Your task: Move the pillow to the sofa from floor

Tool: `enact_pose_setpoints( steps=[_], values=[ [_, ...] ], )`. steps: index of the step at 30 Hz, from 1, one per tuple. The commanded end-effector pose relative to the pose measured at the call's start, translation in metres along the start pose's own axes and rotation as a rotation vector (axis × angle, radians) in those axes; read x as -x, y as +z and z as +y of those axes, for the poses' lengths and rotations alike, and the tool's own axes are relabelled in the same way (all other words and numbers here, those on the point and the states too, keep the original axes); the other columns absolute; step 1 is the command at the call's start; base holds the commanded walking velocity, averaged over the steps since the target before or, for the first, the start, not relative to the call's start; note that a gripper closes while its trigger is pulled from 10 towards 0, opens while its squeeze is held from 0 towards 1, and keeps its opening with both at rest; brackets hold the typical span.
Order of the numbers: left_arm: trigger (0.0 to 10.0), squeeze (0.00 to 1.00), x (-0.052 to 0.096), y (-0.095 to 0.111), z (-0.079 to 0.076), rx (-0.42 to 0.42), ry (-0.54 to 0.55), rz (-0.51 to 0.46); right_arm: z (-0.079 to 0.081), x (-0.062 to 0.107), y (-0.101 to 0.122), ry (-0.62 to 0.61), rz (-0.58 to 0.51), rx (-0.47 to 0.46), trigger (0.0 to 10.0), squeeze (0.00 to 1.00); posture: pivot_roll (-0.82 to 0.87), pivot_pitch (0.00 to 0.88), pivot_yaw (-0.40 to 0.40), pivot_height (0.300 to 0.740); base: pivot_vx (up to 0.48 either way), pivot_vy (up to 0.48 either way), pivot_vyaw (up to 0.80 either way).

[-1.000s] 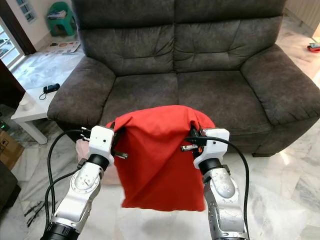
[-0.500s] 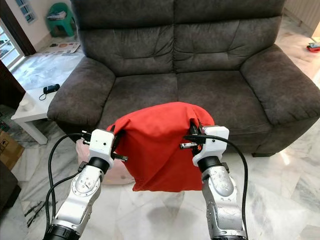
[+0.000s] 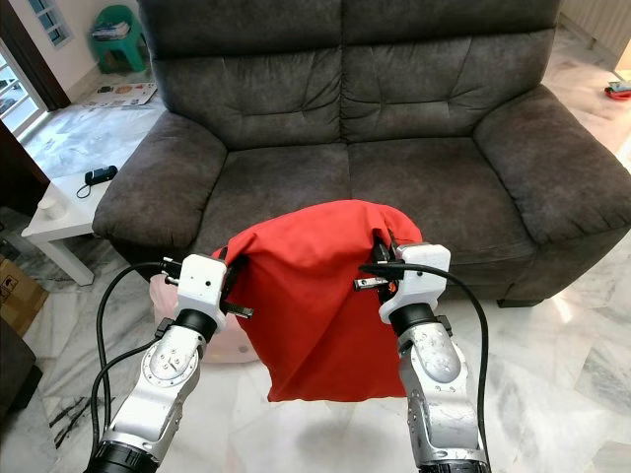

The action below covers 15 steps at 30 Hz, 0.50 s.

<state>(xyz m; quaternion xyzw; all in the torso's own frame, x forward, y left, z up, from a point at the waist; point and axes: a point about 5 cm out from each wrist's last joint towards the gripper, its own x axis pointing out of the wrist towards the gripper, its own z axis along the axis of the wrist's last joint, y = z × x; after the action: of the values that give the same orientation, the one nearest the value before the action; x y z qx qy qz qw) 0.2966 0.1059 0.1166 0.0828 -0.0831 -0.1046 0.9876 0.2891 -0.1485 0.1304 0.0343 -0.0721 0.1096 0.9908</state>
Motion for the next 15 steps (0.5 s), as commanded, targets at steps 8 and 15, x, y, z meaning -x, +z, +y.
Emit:
enact_pose_setpoints(
  steps=[8, 15],
  values=[
    [10.0, 0.00, -0.0053, 0.0124, 0.0014, -0.011, -0.009, -0.073, 0.0133, -0.0089, 0.0198, 0.056, -0.109, 0.015, 10.0, 0.00, -0.08, 0.046, 0.082, 0.740, 0.000, -0.103, 0.00],
    [10.0, 0.00, -0.0053, 0.0120, 0.0006, -0.011, -0.009, -0.073, 0.0102, -0.0087, 0.0187, 0.045, -0.105, 0.007, 10.0, 0.00, -0.09, 0.032, 0.080, 0.740, 0.000, -0.282, 0.00]
  ],
)
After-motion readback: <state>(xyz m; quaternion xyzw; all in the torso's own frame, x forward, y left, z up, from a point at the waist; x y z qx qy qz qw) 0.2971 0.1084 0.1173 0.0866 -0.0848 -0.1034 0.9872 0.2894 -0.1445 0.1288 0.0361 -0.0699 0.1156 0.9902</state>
